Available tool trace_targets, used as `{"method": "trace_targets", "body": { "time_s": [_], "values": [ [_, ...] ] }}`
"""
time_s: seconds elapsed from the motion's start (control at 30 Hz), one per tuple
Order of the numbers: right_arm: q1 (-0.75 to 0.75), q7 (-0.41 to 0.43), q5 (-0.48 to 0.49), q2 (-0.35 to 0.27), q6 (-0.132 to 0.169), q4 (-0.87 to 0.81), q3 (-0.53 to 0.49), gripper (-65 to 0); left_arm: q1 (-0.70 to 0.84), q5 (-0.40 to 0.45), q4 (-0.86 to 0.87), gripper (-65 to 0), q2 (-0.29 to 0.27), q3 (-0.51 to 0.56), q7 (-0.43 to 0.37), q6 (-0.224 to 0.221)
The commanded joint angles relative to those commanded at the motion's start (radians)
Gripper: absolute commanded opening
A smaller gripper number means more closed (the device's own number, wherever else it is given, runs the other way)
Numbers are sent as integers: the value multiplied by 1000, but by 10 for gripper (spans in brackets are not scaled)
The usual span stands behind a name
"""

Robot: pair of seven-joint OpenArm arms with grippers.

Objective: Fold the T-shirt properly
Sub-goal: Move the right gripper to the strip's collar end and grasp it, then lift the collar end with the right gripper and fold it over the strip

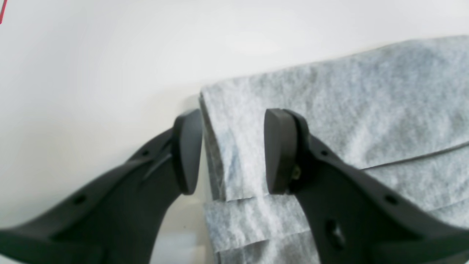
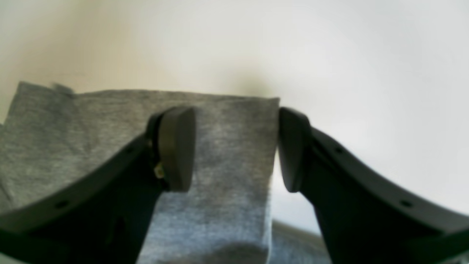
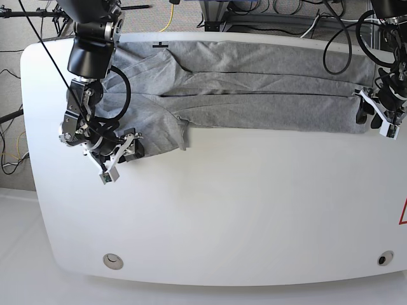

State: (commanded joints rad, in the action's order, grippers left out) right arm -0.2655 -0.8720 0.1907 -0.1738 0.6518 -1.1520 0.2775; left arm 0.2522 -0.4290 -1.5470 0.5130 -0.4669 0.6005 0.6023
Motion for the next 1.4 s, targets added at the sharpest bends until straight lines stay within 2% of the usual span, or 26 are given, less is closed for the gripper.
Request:
{"method": "trace_targets", "body": {
  "time_s": [0.27, 0.4, 0.53, 0.6, 0.67, 0.93, 1.0, 1.07, 1.4],
  "values": [
    [4, -4, 0, 21, 1, -9, -2, -328, 1, 8, 3, -390, 2, 4, 2, -7],
    [8, -9, -2, 29, 3, -14, -4, -369, -1, 9, 3, -390, 0, 5, 3, -7],
    [11, -17, -6, 38, 7, -31, -8, -464, -2, 9, 3, -389, 0, 5, 4, -6],
    [12, -38, 3, 44, 12, -55, -9, -608, -1, 4, 5, -390, -2, 3, 5, -7],
    [14, -50, 5, 48, 16, -65, -9, -650, 1, 4, 7, -389, -2, 3, 5, -8],
    [19, -117, 53, 50, 46, -133, -1, -650, 1, 8, 9, -388, -3, 3, 3, -10],
    [32, -176, 127, 46, 46, -202, -4, -650, -2, 10, 3, -388, 0, 4, 3, -6],
    [41, -203, 150, 45, 46, -236, -4, -650, -2, 9, 3, -389, -1, 5, 4, -7],
    [106, -332, 206, 46, 37, -441, -15, -650, -2, 9, 5, -390, -4, 5, 3, -7]
  ]
}}
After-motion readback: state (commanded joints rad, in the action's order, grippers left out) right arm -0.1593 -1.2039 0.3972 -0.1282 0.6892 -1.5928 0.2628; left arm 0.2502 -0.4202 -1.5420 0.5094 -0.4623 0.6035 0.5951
